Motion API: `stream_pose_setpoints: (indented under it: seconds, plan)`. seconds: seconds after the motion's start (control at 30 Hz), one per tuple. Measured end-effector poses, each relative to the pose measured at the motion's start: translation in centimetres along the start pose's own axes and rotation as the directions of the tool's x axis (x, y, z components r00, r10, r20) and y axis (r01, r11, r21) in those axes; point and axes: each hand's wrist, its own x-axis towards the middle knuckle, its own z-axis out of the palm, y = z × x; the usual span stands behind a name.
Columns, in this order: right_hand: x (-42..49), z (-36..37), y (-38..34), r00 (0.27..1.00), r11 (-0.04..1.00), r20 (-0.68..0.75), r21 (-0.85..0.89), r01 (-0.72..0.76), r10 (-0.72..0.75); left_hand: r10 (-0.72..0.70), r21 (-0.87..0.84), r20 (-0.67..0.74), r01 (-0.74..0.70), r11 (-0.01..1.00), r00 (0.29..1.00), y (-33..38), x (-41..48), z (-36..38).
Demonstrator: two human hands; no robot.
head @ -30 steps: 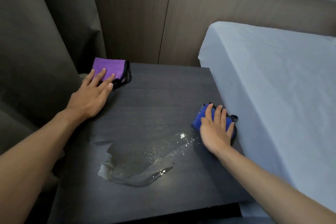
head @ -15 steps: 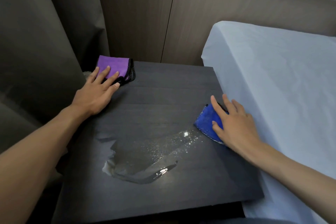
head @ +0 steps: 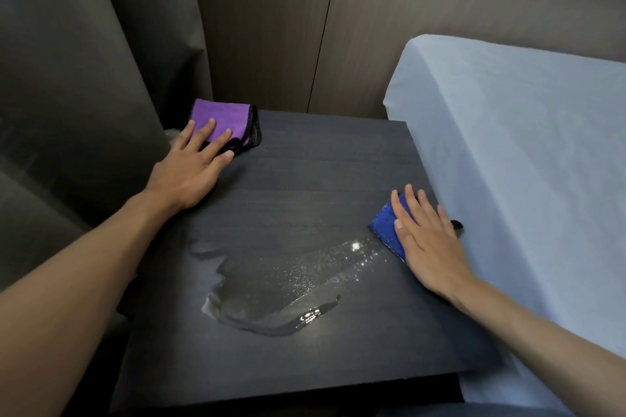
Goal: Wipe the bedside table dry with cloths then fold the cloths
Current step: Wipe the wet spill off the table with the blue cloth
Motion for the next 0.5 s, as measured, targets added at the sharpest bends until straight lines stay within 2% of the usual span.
stream_pose_setpoints:
  seconds: [0.2, 0.37, 0.5]
  plan:
    - [-1.2, 1.1, -5.1, 0.959, 0.962, -0.069, 0.035, -0.272, 0.274, -0.003, -0.016, 0.000, 0.003, 1.000, 1.000, -0.1, 0.1, 0.1]
    - [-2.3, 1.9, -10.2, 0.927, 0.930, -0.085, 0.074, -0.359, 0.365, -0.002, -0.036, -0.006, 0.002, 0.999, 1.000, -0.2, 0.1, 0.2]
    - [-2.3, 3.0, -14.7, 0.908, 0.920, -0.156, 0.127, -0.371, 0.388, 0.012, -0.064, -0.020, -0.013, 0.998, 1.000, -0.4, 0.0, 0.3]
